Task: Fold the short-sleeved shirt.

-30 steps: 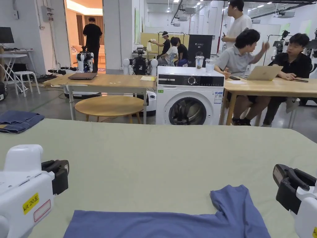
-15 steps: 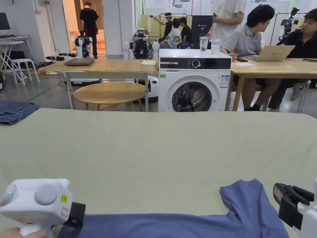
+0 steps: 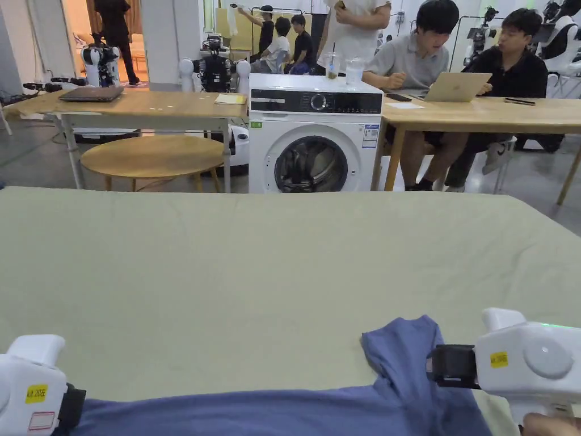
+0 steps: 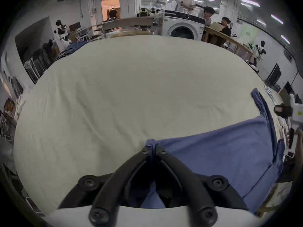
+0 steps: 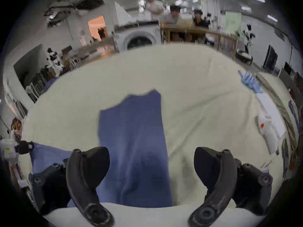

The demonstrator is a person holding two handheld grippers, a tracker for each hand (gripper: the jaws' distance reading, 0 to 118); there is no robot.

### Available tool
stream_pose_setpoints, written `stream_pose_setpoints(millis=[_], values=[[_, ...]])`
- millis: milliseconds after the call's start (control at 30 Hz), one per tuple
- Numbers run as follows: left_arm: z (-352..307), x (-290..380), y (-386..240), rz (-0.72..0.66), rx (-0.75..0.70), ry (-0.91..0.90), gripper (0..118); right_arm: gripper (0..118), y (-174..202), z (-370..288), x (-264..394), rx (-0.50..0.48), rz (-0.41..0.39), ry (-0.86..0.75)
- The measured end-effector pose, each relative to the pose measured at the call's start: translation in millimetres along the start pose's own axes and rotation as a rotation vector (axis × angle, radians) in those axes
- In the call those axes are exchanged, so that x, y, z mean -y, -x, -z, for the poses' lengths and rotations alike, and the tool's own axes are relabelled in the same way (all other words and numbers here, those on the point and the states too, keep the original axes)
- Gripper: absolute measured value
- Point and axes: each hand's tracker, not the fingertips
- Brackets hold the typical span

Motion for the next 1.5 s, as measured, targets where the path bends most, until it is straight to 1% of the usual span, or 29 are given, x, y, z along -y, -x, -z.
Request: stream_pose_setpoints(millis=[33,67,100,133,167,200,233,267,300,333,467,633,700,800,867,1000,1133,1233,1267,1300,1333,1367,1433,1467,1500], values=[[1,-1,2,-0.005,0.001,0.004,0,102,-1,12,-2,0.016,0.01,0.058],[1,0,3,-0.01,0.004,0.005,0,91,0,19,-1,0.008,0.008,0.098],[0,0,5,-0.014,0.007,0.004,0,69,3,24,2,-0.024,0.01,0.105],[-1,1,6,-0.016,0.006,0.005,0,61,5,24,3,-0.033,0.004,0.095],[-1,1,6,-0.019,0.007,0.004,0,51,10,23,6,0.01,-0.015,0.085],[-2,2,8,-0.022,0.013,0.002,0,15,12,18,8,0.041,-0.052,0.045],[-4,2,8,-0.02,0.011,0.003,0,2,13,13,11,0.008,-0.062,0.024],[-6,2,9,-0.018,0.01,0.003,0,0,12,8,10,-0.013,-0.051,0.018],[-9,3,8,-0.018,0.007,-0.002,0,0,8,1,12,-0.057,-0.019,-0.004],[-14,3,9,-0.019,0.009,-0.005,0,0,5,-7,11,-0.06,-0.012,0.001],[-46,6,13,-0.036,0.025,-0.043,0,0,-6,-46,13,-0.095,-0.029,-0.046],[-110,28,16,-0.049,0.048,-0.118,0,0,-23,-118,31,-0.17,-0.026,-0.114],[-137,44,15,-0.059,0.065,-0.135,0,0,-33,-146,47,-0.195,-0.023,-0.131],[-170,75,12,-0.062,0.077,-0.157,0,0,-40,-180,80,-0.207,-0.032,-0.147],[-184,98,9,-0.064,0.077,-0.163,0,0,-44,-195,105,-0.21,-0.053,-0.147],[-192,140,6,-0.064,0.077,-0.146,0,0,-47,-207,149,-0.186,-0.094,-0.113],[-175,176,10,-0.072,0.079,-0.07,0,0,-53,-197,180,-0.159,-0.113,-0.075],[-154,197,17,-0.102,0.088,-0.034,0,0,-55,-179,196,-0.159,-0.101,-0.03],[-149,202,18,-0.113,0.092,-0.02,2,0,-54,-175,201,-0.15,-0.109,-0.023],[-147,207,20,-0.117,0.088,-0.018,8,0,-58,-167,205,-0.136,-0.118,-0.018],[-147,212,21,-0.119,0.068,-0.021,22,2,-58,-166,210,-0.122,-0.126,-0.02],[-148,215,25,-0.116,0.053,-0.026,32,10,-58,-166,213,-0.106,-0.134,-0.032],[-160,216,34,-0.157,0.087,-0.074,44,67,-59,-176,215,-0.019,-0.164,-0.095],[-169,214,38,-0.177,0.091,-0.112,49,87,-59,-183,214,-0.004,-0.172,-0.134],[-182,209,38,-0.195,0.092,-0.162,51,90,-59,-194,210,-0.011,-0.17,-0.194]])
